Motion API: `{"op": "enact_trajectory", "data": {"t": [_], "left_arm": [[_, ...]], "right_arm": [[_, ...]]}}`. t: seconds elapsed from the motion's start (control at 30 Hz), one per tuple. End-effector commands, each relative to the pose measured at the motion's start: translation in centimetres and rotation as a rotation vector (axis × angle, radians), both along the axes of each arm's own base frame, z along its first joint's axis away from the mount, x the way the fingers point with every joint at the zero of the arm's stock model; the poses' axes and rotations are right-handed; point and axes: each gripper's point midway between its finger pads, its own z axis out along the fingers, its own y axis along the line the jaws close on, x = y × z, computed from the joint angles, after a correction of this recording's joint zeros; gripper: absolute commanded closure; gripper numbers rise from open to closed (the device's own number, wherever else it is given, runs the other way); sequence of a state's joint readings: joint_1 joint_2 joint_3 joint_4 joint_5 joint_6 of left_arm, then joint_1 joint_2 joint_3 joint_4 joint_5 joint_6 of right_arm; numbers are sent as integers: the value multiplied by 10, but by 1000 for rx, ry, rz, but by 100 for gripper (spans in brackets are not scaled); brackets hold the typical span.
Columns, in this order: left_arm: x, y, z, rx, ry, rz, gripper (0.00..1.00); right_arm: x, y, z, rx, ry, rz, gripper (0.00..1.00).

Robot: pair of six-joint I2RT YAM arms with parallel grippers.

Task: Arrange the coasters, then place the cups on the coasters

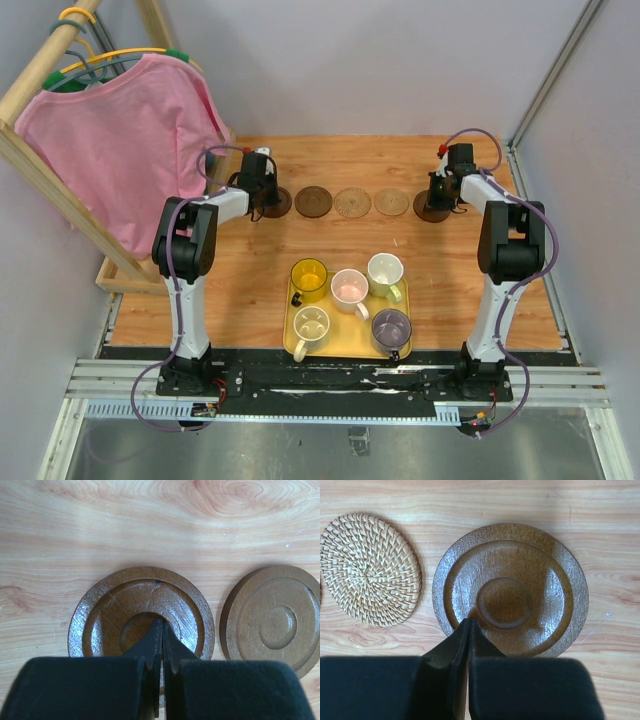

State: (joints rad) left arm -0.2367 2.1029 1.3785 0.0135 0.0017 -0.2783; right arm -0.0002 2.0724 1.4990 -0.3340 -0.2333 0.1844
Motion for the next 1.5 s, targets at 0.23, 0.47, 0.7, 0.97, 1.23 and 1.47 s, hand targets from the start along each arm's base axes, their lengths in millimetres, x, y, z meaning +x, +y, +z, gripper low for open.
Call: {"op": "enact_trajectory", "data": {"t": [0.23,0.47,0.7,0.97,1.23,1.47], "left_arm": [[-21,0,-28,-6,94,-6,100],[-21,6,-26,12,90,23,99],[-22,17,-23,34,90,90,99],[-17,26,-24,49,96,132,99],[-18,38,-21,37,90,187,98],[-18,44,-22,33,95,203,98]], "right_arm": [[0,-7,-5,20,19,-23,99],[0,-1,-6,28,23,-11,99],[-1,4,-7,24,24,-2,99],[-2,11,-6,28,26,21,99],[-3,15,-5,33,24,30,99],[-1,22,-4,34,21,53,99]]}}
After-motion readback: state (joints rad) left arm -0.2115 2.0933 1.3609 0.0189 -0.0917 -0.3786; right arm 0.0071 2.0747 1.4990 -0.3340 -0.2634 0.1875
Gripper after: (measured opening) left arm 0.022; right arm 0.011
